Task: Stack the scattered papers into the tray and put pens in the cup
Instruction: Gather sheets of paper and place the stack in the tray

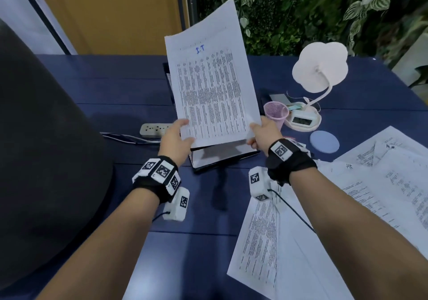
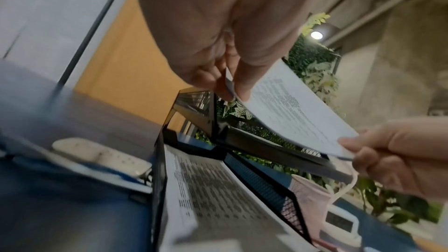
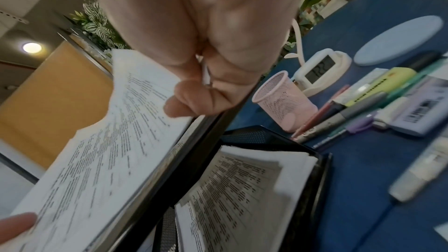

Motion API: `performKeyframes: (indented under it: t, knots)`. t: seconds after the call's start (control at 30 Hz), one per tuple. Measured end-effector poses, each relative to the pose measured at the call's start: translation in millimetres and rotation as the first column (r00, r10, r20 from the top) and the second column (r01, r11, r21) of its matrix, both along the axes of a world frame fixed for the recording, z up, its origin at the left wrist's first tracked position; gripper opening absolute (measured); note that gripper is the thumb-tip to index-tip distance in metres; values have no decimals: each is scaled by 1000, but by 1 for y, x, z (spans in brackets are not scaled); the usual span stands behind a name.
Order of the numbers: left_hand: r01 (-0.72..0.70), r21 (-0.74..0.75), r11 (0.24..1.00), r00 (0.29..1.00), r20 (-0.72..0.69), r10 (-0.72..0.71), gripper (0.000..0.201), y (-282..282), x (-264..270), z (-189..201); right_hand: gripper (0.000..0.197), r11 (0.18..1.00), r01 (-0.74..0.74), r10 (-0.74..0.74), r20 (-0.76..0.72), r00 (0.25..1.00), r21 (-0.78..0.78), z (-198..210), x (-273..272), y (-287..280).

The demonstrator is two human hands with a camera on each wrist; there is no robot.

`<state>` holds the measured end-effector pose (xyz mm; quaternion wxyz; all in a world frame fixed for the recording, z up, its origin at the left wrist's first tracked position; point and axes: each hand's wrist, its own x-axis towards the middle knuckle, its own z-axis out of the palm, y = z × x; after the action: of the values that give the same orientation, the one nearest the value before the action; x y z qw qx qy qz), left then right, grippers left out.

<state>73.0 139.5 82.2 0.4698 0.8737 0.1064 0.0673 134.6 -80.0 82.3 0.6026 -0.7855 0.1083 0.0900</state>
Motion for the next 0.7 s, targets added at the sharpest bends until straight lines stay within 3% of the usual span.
performKeyframes:
  t: [0.1,0.17,0.27,0.4,0.7]
  knots:
    - [18,306,952,999,25,-27,50,1,21,9,32,995,80,-79,24,997,-54,5,21,3]
    - [38,556,830,999,-11,-39,49,1,30,12,32,985,103,-94,66,993,-139,5,32,3]
    - [100,762,640,995,-73,-68,44,1,36,6,29,927,52,3,146,989,-372,-3,44,0]
    - [132,851,508,991,-103,-85,43,-3,34,-3,34,849,15,67,136,988,-529,-9,51,-6]
    - [165,853,495,986,-159,-56,49,-11,25,-14,30,637,-54,190,89,978,-769,-8,44,-14]
